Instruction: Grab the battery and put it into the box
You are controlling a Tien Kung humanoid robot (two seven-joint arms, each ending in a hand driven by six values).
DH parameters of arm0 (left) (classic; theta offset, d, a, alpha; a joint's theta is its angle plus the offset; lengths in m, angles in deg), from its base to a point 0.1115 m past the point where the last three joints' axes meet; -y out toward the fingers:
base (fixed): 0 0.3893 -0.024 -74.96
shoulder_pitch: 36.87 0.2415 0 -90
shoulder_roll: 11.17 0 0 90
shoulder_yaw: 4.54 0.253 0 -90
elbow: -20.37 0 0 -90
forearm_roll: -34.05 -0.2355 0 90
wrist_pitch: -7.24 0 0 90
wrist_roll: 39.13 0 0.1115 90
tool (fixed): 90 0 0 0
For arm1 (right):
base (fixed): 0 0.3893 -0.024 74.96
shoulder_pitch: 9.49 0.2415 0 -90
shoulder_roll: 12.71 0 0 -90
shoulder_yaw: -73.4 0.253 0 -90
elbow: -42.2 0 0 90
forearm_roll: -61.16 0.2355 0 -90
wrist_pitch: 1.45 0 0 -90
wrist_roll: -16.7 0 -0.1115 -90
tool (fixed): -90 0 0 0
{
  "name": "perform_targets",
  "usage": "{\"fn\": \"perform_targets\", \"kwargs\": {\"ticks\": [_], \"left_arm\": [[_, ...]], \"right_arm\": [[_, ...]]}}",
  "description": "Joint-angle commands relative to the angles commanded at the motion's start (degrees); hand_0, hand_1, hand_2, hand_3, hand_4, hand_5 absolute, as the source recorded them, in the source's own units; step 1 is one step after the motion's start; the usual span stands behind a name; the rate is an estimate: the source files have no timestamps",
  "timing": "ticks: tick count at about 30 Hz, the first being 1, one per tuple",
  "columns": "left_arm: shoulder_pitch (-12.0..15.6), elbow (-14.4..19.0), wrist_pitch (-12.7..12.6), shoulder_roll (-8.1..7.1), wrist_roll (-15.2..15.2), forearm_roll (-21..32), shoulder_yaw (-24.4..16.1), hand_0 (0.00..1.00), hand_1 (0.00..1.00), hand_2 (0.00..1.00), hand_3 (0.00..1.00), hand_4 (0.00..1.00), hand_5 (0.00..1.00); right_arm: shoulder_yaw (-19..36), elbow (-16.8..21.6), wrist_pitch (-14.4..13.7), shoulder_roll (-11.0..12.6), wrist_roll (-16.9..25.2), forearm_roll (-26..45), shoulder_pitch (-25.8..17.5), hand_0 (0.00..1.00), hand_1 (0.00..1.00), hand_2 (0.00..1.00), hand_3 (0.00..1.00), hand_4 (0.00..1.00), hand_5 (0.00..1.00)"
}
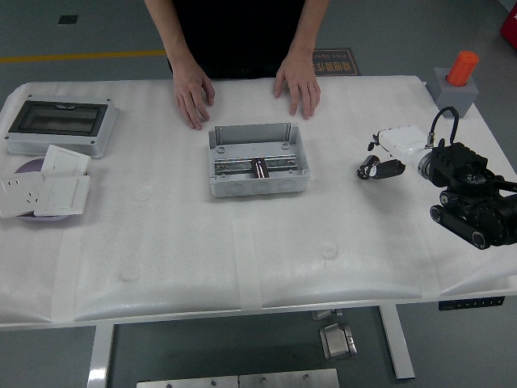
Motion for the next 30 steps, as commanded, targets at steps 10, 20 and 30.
{"fn": "perform_targets", "kwargs": {"ticks": [10, 20, 30], "left_arm": [[0.5, -0.2, -0.1, -0.14, 0.1, 0.6, 0.8, 0.586, 0.621, 0.558, 0.698, 0.648, 0.267], [0.9, -0.4, -0.1, -0.17, 0.2, 1.1, 1.4, 0.588, 0.621, 0.558, 0.694, 0.627, 0.265], [1.0, -0.4, -0.1, -0.38, 0.2, 1.1, 1.2, 0.587, 0.621, 0.558, 0.693, 0.627, 0.263]], "right_arm": [[5.0, 2.3, 0.7, 0.1, -1.9, -1.7, -0.4, 0.686, 0.625, 0.796, 0.869, 0.998, 0.724], [6.5, 2.1, 5.1, 0.0, -5.5, -2.8, -0.5, 0.681, 0.619, 0.782, 0.875, 0.998, 0.711], [6.3, 3.1, 9.7, 0.2, -9.0, -4.0, -0.9, 0.688, 0.62, 0.79, 0.89, 0.998, 0.711]]}}
